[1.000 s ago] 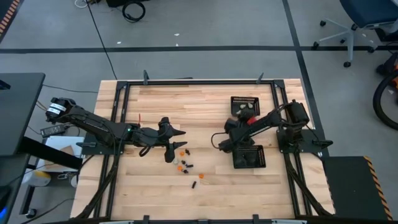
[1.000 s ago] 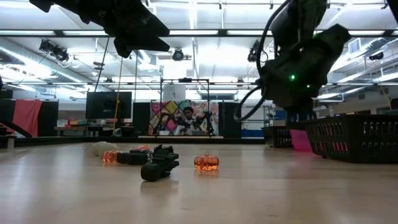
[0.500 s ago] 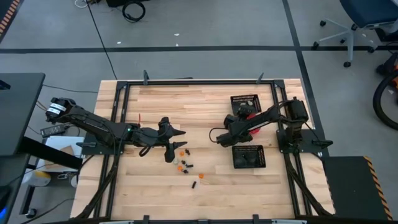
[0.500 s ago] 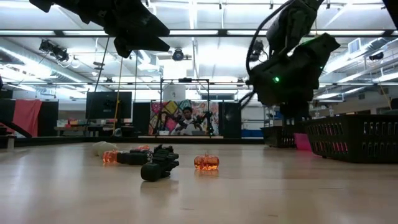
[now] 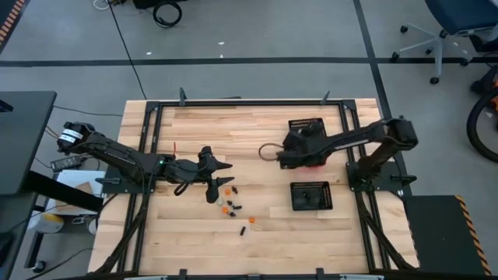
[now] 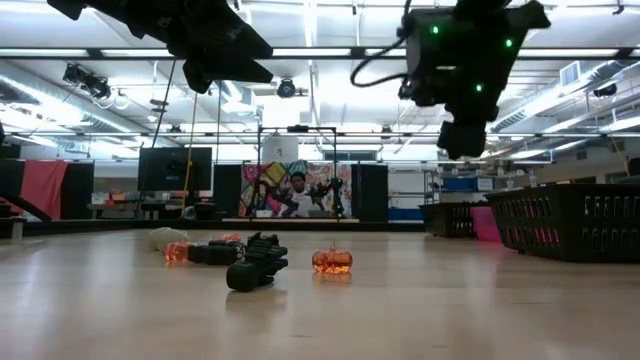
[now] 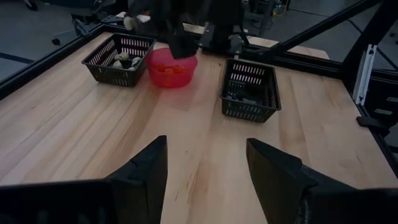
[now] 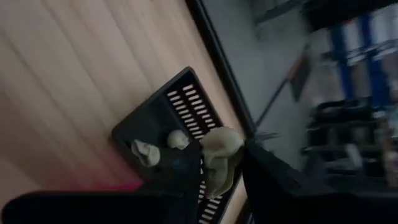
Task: Sort Halloween decoration
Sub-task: Put the white skull toy into the top black bin
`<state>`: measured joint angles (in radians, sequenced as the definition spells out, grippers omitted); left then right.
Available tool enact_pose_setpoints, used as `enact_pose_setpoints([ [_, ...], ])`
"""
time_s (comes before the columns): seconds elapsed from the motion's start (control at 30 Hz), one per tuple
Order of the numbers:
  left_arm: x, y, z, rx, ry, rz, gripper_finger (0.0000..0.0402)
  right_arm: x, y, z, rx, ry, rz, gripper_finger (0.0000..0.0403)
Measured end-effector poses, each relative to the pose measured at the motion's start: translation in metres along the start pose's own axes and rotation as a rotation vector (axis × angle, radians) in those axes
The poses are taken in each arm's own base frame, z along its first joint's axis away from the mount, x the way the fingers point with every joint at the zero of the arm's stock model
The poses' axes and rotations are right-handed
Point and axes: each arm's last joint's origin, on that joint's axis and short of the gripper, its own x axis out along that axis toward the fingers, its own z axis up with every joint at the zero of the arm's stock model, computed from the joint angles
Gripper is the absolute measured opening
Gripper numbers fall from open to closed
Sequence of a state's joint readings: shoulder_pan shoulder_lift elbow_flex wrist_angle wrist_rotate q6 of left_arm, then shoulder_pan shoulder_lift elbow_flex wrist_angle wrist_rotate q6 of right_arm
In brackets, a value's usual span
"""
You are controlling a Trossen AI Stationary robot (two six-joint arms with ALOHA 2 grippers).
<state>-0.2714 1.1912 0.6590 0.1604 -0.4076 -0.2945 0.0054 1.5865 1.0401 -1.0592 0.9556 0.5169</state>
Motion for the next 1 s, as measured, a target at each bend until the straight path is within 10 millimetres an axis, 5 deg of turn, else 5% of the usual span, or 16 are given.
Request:
enact_pose_setpoints([
  [0.33,0.000,0.000,0.000,-0.007,0.000,0.000,0.0192,0.028,-0.047,0.009,0.155,0.139,0.259,0.0110],
  [0.6,0.000,0.000,0.000,-0.009,0.000,0.000,0.0192,0.062,-0.070,0.013,0.275,0.234,0.446,0.0110],
  [1.0,0.000,0.000,0.000,-0.009,0.000,0.000,0.0192,0.089,-0.092,0.006,0.372,0.317,0.557,0.0110],
])
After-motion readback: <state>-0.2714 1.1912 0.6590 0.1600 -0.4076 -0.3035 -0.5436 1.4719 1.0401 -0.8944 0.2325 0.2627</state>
